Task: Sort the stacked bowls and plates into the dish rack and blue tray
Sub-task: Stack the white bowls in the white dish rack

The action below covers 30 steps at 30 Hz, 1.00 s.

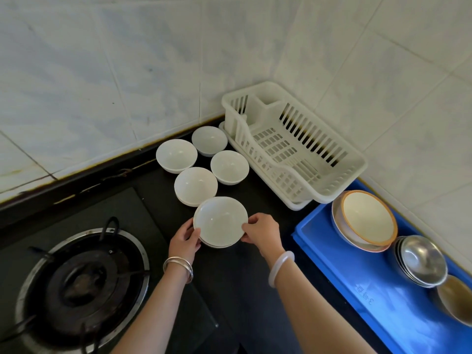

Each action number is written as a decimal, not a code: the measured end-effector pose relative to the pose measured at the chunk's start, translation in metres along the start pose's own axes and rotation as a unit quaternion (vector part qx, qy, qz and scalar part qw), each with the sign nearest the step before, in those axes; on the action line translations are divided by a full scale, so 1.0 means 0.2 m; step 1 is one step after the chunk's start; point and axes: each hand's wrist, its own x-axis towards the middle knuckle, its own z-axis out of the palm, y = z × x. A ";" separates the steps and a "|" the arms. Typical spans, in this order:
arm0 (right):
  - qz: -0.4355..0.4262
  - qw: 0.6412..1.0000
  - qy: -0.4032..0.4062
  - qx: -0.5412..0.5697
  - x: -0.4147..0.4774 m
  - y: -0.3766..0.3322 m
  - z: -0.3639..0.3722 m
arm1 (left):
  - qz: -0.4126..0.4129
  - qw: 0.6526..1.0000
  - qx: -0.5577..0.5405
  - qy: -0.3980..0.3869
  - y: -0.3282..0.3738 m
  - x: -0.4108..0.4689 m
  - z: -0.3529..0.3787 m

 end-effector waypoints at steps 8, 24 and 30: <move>0.063 0.989 -0.115 0.071 0.04 0.05 -0.01 | -0.067 0.996 -0.058 -0.003 0.03 -0.01 -0.01; -0.066 0.968 -0.102 0.220 0.01 -0.09 -0.21 | 0.000 0.997 -0.071 -0.024 0.36 -0.08 0.17; -0.111 0.959 -0.051 0.254 0.16 -0.41 -0.54 | 0.039 0.994 -0.059 -0.085 0.73 0.05 0.50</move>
